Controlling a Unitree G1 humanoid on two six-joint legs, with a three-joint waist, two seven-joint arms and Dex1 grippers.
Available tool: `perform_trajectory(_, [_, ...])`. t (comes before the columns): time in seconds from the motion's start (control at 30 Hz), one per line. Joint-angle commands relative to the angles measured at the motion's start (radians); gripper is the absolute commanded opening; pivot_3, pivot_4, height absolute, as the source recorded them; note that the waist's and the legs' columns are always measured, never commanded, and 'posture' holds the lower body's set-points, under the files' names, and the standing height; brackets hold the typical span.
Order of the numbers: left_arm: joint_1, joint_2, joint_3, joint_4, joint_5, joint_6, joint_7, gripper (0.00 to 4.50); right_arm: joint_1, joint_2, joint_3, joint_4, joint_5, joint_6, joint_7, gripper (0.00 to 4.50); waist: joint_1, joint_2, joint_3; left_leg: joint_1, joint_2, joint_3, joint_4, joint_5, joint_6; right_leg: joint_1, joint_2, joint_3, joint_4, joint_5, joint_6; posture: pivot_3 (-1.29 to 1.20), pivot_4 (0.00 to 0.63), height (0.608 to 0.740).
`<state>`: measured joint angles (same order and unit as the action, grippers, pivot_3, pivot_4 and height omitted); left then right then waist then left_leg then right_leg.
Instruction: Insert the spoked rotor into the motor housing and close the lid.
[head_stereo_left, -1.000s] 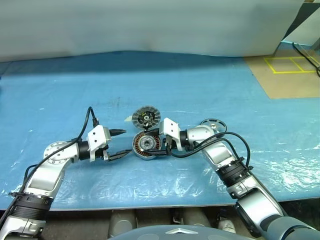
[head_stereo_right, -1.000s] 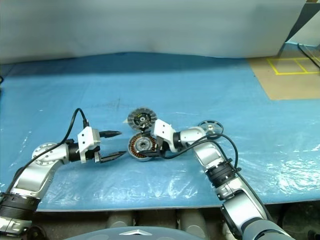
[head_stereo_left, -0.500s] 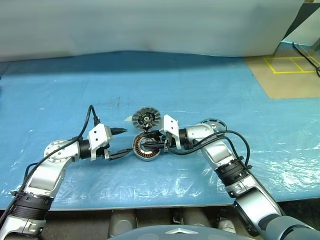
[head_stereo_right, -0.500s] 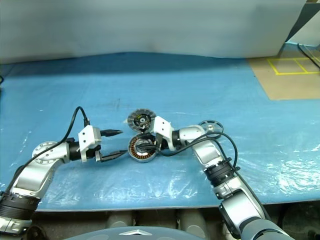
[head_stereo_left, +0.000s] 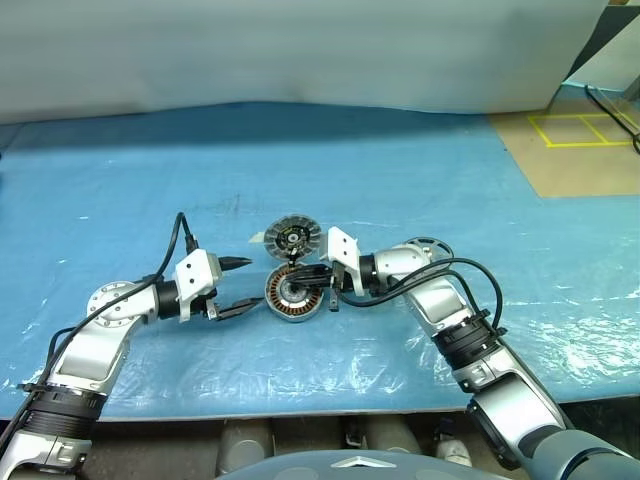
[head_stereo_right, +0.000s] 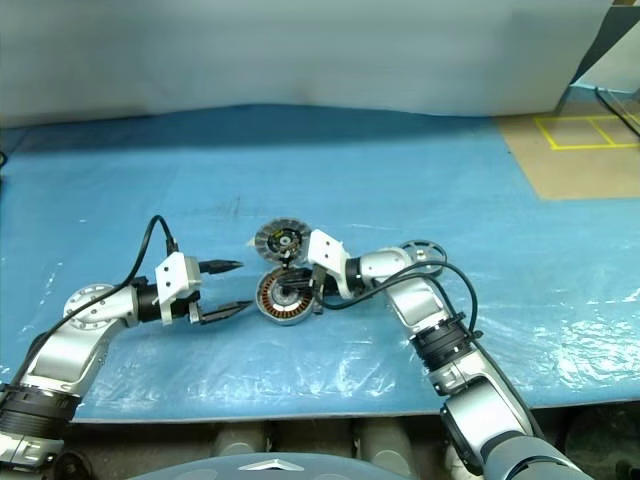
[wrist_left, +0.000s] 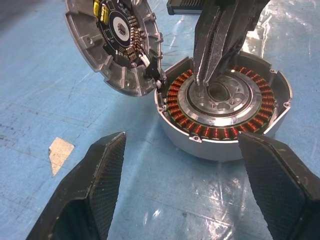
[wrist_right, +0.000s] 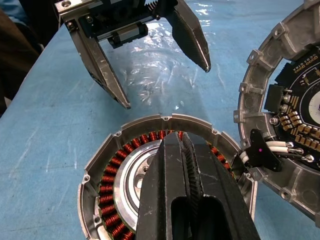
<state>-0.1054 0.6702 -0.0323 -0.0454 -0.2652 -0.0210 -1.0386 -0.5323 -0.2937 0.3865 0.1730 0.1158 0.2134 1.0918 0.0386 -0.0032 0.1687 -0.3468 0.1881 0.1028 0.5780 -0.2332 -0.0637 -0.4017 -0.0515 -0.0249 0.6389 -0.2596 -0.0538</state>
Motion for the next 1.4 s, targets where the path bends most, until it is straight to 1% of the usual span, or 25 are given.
perform_trajectory(0.03, [0.002,0.004,0.019,-0.004,-0.001,-0.026,0.002,3.73,-0.017,-0.008,0.008,-0.037,-0.019,-0.010,-0.007,0.04,0.000,0.000,0.000,0.000,0.000,0.000,0.000,0.000,0.000,0.000,0.000,0.000,0.000,0.000,0.000,0.00,0.150,0.740])
perform_trajectory(0.17, [0.005,0.005,0.020,-0.003,0.000,-0.031,0.004,3.73,-0.012,-0.009,0.013,-0.025,-0.025,-0.024,-0.003,0.04,0.000,0.000,0.000,0.000,0.000,0.000,0.000,0.000,0.000,0.000,0.000,0.000,0.000,0.000,0.000,0.00,0.150,0.740])
perform_trajectory(0.7, [-0.001,0.013,0.020,-0.041,-0.007,0.007,0.009,3.73,-0.039,-0.019,0.037,0.175,-0.110,-0.174,-0.004,0.04,0.000,0.000,0.000,0.003,0.000,0.000,0.000,0.000,-0.003,0.002,0.000,0.000,0.001,-0.001,-0.001,0.00,0.150,0.740])
perform_trajectory(0.8, [0.001,0.013,0.019,-0.053,-0.009,0.017,0.011,3.73,-0.028,-0.023,0.048,0.172,-0.121,-0.194,-0.003,0.04,0.000,0.000,0.000,0.003,0.000,0.000,0.001,0.000,-0.003,0.003,0.000,0.000,0.001,-0.002,-0.004,0.00,0.150,0.740])
perform_trajectory(1.0, [0.002,0.011,0.019,-0.071,-0.009,0.035,0.015,3.73,-0.012,-0.028,0.059,0.132,-0.111,-0.189,0.022,0.04,0.000,0.000,0.000,0.004,0.000,0.000,0.001,0.001,-0.002,0.004,0.000,0.001,0.000,-0.002,-0.004,0.00,0.150,0.740])
perform_trajectory(1.17, [-0.001,0.008,0.019,-0.043,-0.004,0.018,0.008,3.73,-0.020,-0.018,0.019,0.079,-0.036,-0.154,0.058,0.04,0.000,0.000,0.000,0.003,0.000,0.000,0.001,0.001,-0.001,0.004,0.000,0.000,0.000,-0.002,-0.003,0.00,0.150,0.740])
perform_trajectory(1.4, [-0.002,0.004,0.017,0.006,0.001,-0.023,-0.003,3.73,-0.038,-0.011,-0.004,0.040,0.002,-0.120,0.077,0.04,-0.001,0.000,0.000,0.002,0.000,0.000,0.001,0.001,-0.001,0.002,0.000,0.000,0.000,-0.001,-0.002,0.00,0.150,0.740])
